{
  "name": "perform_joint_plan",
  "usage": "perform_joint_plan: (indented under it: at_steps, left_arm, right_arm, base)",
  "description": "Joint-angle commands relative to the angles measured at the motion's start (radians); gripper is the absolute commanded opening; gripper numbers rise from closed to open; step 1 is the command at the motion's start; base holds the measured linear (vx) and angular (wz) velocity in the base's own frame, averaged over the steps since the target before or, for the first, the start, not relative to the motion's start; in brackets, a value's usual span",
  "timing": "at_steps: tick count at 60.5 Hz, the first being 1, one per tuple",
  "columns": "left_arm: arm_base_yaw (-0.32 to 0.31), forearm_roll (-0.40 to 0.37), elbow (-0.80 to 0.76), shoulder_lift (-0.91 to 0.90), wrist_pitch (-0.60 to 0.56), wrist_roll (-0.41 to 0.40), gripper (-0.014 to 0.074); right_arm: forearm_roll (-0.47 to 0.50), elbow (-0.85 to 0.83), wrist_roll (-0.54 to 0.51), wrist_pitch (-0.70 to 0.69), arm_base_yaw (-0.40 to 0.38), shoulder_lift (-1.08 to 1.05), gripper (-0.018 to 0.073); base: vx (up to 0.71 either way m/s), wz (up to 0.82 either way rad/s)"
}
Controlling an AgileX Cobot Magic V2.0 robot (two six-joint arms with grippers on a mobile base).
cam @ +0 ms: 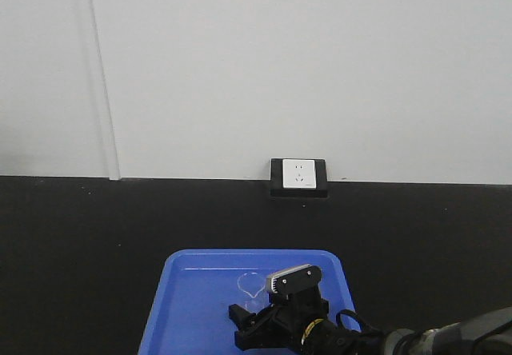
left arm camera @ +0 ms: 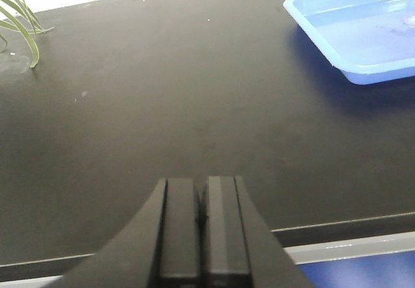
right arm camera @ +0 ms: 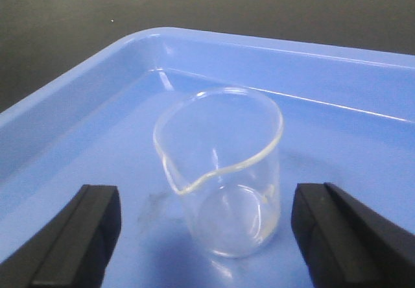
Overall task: Move beaker to silver tray on left bench
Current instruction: 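Close the right gripper on the beaker's side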
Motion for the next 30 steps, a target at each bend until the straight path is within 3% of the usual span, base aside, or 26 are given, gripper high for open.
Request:
perform_joint_plan:
  at_steps: [1,16,30]
  left_arm:
    - [-0.004,-0.001,0.020,-0.008,-0.078,-0.002,0.0001]
    - [-0.004,-0.001,0.020,-0.008,-0.078,-0.002,0.0001]
    - [-0.004,-0.001,0.020,-0.008,-0.078,-0.002,0.0001]
  right_arm:
    - [0.003,-0.026,-0.014,-0.050,-0.001,-0.070,0.0579]
    - [0.003,-0.036,-0.024,-0.055,-0.001,-0.069,0.0579]
    - [0.002,-0.191,0.000,0.064,0.000,-0.021,0.0579]
  base:
    - [0.00,0.00]
    - [0.00,0.00]
    - [0.00,0.00]
